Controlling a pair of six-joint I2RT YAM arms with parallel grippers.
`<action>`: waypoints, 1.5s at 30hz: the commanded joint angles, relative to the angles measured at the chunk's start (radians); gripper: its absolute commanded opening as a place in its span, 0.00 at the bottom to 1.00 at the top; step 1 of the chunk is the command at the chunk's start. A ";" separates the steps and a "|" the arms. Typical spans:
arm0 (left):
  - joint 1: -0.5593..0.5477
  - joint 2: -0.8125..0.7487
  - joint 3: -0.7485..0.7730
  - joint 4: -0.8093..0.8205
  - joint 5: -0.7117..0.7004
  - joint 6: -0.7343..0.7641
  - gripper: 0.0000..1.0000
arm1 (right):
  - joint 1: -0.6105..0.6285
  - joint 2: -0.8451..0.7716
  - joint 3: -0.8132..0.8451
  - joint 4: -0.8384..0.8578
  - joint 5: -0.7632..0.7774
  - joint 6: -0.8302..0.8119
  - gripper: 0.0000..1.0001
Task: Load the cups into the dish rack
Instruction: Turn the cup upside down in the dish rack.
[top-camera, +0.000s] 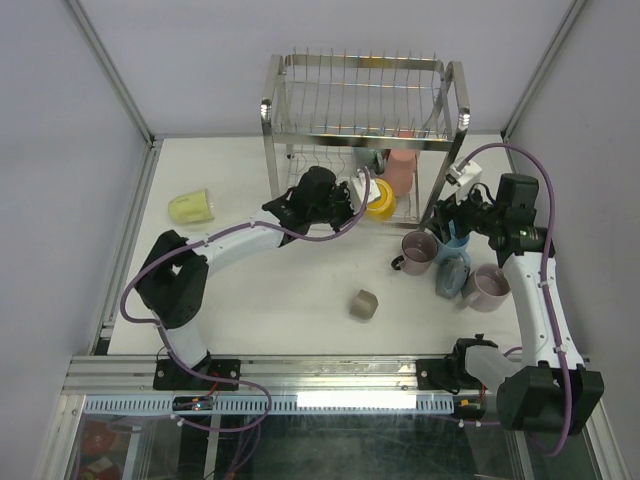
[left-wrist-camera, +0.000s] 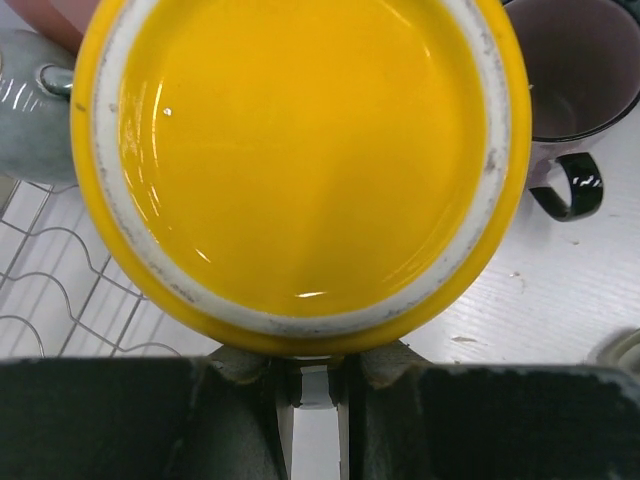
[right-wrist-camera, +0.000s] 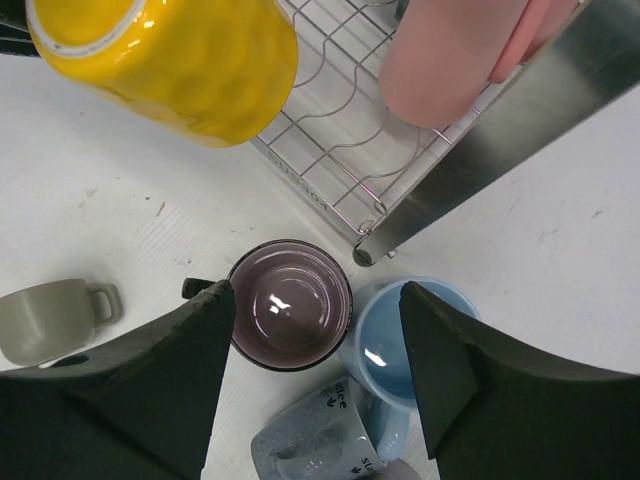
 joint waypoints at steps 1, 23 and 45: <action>0.020 0.037 0.116 0.040 0.048 0.130 0.00 | -0.013 -0.020 -0.005 0.069 0.034 0.023 0.70; 0.067 0.262 0.366 -0.057 0.109 0.260 0.00 | -0.016 -0.021 -0.014 0.084 0.072 0.015 0.70; 0.068 0.464 0.587 -0.077 0.190 0.199 0.00 | -0.016 -0.011 -0.006 0.077 0.064 0.015 0.69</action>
